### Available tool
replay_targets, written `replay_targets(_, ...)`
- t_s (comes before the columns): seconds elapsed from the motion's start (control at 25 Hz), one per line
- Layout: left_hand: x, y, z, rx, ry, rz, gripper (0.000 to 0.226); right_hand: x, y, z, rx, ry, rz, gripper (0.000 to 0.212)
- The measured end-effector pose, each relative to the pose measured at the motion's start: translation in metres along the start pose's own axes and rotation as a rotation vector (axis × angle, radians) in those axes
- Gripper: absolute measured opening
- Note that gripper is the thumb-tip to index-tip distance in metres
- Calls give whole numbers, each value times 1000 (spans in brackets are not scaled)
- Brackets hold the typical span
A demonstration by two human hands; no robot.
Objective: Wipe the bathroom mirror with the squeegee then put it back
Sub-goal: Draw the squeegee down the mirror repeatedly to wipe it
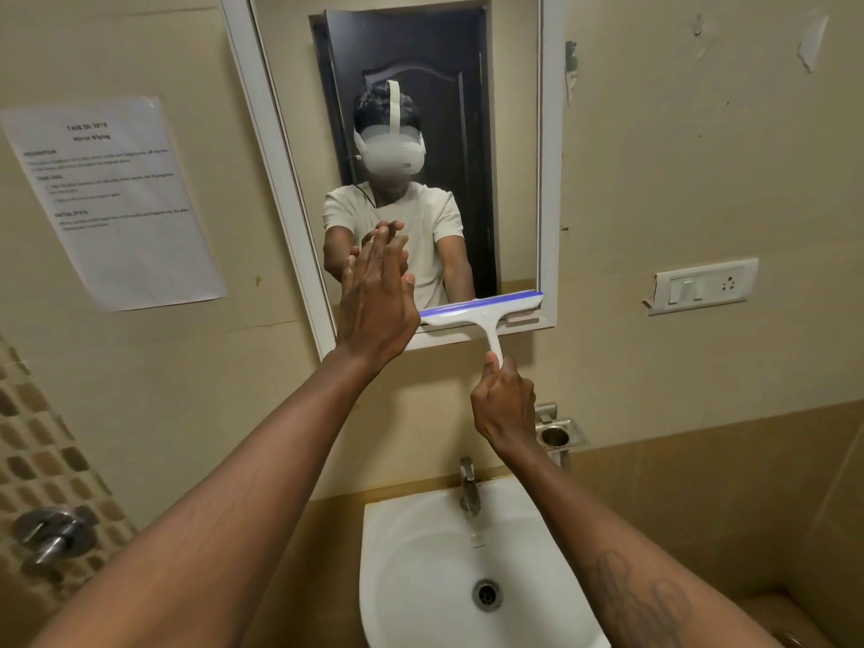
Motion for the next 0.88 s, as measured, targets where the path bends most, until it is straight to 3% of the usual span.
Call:
replay_targets(0.28, -3, 11, 7, 20, 3, -31, 54, 9, 8, -2, -21, 19, -5, 36)
replay_targets(0.52, 11, 3, 0, 14, 20, 49, 52, 37, -33, -52, 110, -57, 182, 38)
replay_targets(0.88, 10, 5, -1, 4, 24, 55, 51, 19, -27, -34, 105, -51, 102, 37)
Point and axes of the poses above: each hand's wrist, its own y-axis away from the middle knuckle, its own x-axis out of the back of the hand, z = x × y, the point moved 5 cm from there along -y, towards the middle knuckle, and after that the axes turned 3 degrees about y, right-handed, at the moved point
